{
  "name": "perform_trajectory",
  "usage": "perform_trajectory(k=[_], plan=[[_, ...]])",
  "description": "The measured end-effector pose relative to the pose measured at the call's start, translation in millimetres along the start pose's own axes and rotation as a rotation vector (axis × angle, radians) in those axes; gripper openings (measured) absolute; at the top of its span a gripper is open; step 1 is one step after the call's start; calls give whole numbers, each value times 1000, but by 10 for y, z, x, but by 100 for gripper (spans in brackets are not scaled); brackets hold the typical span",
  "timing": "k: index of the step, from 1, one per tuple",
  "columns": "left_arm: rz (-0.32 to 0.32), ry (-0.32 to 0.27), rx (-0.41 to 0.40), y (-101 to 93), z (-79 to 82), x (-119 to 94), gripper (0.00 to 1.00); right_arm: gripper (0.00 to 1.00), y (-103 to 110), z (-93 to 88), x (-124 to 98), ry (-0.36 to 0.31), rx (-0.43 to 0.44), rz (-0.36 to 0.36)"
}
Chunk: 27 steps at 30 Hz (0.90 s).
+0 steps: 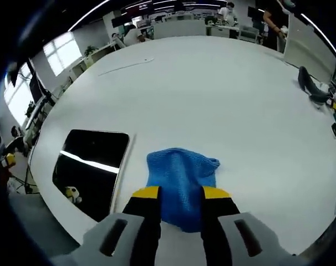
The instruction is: Wipe the mirror surface with the cleaning cloth until all visible marks leave the cleaned area.
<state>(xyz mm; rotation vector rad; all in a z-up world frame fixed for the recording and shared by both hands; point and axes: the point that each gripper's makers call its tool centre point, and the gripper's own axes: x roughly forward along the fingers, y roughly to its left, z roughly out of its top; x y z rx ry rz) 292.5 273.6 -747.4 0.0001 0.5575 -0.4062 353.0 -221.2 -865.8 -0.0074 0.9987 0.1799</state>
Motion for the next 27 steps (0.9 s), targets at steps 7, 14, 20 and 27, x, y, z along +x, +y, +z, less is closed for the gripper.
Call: perform_trajectory(k=[7, 14, 20, 27], plan=[[-6, 2, 12, -12, 27, -9, 98, 10, -78, -28, 88, 18, -92, -100], [9, 1, 7, 8, 42, -27, 97, 1, -49, -22, 76, 12, -76, -116], [-17, 16, 15, -88, -24, 20, 97, 1, -50, -32, 64, 11, 20, -89], [-41, 2, 28, -101, -6, 34, 99, 0, 163, 152, -60, 13, 80, -15]])
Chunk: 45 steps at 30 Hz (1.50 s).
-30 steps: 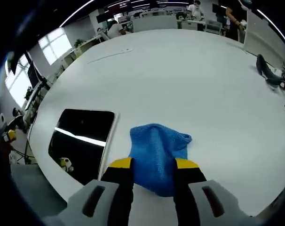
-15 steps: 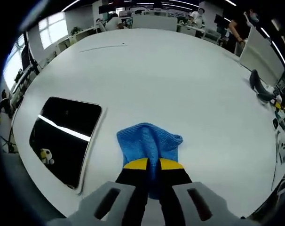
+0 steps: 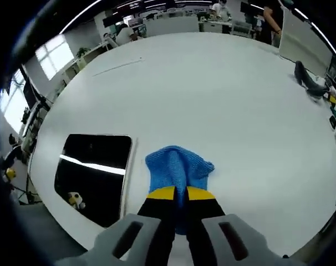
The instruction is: Wipe the mirror surface with the cleaning cloth until all visible marks leave the cleaned area.
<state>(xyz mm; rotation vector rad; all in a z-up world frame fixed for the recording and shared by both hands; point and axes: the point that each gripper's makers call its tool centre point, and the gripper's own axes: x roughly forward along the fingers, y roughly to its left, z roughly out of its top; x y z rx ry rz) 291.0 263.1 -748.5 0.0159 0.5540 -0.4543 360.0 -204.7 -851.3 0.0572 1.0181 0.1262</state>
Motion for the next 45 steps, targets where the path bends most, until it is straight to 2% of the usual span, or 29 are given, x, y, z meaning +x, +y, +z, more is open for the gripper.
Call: perform_trajectory(k=[2, 6, 8, 9, 10, 13, 17, 21, 24, 25, 27, 29, 39, 45], plan=[[-4, -16, -6, 6, 52, -9, 99, 0, 74, 72, -42, -7, 63, 16], [-15, -32, 2, -12, 81, 0, 99, 0, 261, 239, -120, -12, 59, 46], [-16, -34, 14, 14, 60, 37, 99, 0, 355, 343, -114, -24, 88, 68], [-3, -31, 7, 50, 45, 52, 99, 0, 433, 360, -91, -12, 128, 96], [-1, -33, -1, 56, 43, 55, 99, 0, 459, 373, -69, -5, 132, 102], [-6, -38, -1, 18, 30, 69, 99, 0, 471, 432, 8, -14, 137, 56], [-26, -20, 6, -42, -34, 80, 99, 0, 618, 352, 152, 29, 132, 70], [-35, -22, 3, -61, -56, 116, 99, 0, 725, 293, 301, 56, 121, 71], [-50, 0, 6, -77, -93, 144, 99, 0, 787, 264, 377, 65, 114, 83], [-54, -2, 10, -79, -85, 144, 99, 0, 737, 294, 400, 41, 176, 36], [-59, -7, 18, -75, -64, 150, 99, 0, 765, 290, 425, 42, 160, 51], [-56, -12, 15, -37, -53, 156, 99, 0, 748, 266, 474, 49, 155, 27], [-58, -15, 6, -16, -77, 122, 99, 0, 829, 271, 498, 57, 152, 12], [-48, -16, -9, 16, -108, 90, 99, 0, 1040, 281, 517, 76, 131, 28]])
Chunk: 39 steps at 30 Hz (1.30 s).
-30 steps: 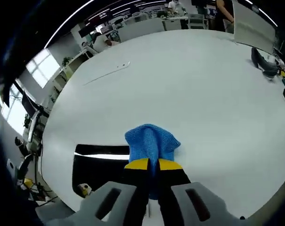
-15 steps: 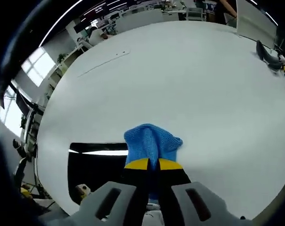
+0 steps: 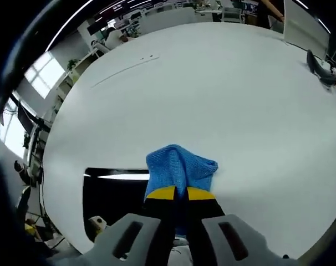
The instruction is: Wipe the mirror surface with the cleaning cloth until all visible marks leave the cleaned area.
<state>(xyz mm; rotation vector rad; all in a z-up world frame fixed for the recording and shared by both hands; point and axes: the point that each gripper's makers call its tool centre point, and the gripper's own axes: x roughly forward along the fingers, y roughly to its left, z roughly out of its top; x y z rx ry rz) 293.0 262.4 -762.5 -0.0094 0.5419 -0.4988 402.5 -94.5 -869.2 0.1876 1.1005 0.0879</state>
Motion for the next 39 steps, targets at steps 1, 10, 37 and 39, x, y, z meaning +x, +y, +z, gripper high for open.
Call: perform_trajectory(k=[1, 10, 37, 39], plan=[[-1, 3, 2, -3, -15, -3, 99, 0, 32, 0, 5, 2, 4, 2], [-5, 5, 15, -18, -19, -25, 99, 0, 367, -45, 32, 27, -4, 47], [-13, 4, 8, -36, 2, -66, 99, 0, 1353, -74, 244, 77, -111, 146], [-12, 4, 5, -35, -3, -68, 99, 0, 1407, -70, 258, 82, -108, 149]])
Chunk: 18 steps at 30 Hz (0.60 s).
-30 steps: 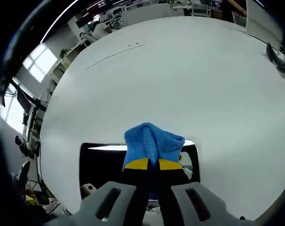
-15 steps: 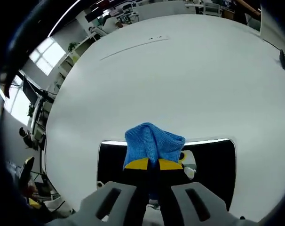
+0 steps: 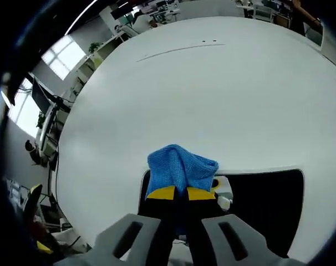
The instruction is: Wipe the mirror surface with the cleaning cloth until all visible marks leave the cleaned area.
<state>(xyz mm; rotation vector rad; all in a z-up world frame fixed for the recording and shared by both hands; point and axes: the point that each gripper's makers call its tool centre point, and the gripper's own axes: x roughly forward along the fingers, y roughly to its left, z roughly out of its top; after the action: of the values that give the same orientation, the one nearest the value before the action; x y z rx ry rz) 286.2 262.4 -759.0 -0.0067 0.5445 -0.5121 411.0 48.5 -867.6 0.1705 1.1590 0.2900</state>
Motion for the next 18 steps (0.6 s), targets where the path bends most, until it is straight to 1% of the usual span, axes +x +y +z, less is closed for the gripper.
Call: perform_trajectory(k=[2, 4, 6, 18], plan=[[0, 1, -3, -2, -3, 2, 99, 0, 98, -7, 28, 4, 9, 25], [0, 2, -3, -3, -3, 7, 99, 0, 114, -4, 30, 4, -5, 7], [-2, 1, -5, -7, 6, 13, 99, 0, 135, 12, 58, 2, 6, 11], [-7, -8, 1, -21, 55, 53, 99, 0, 122, 1, 49, 1, 4, 8]])
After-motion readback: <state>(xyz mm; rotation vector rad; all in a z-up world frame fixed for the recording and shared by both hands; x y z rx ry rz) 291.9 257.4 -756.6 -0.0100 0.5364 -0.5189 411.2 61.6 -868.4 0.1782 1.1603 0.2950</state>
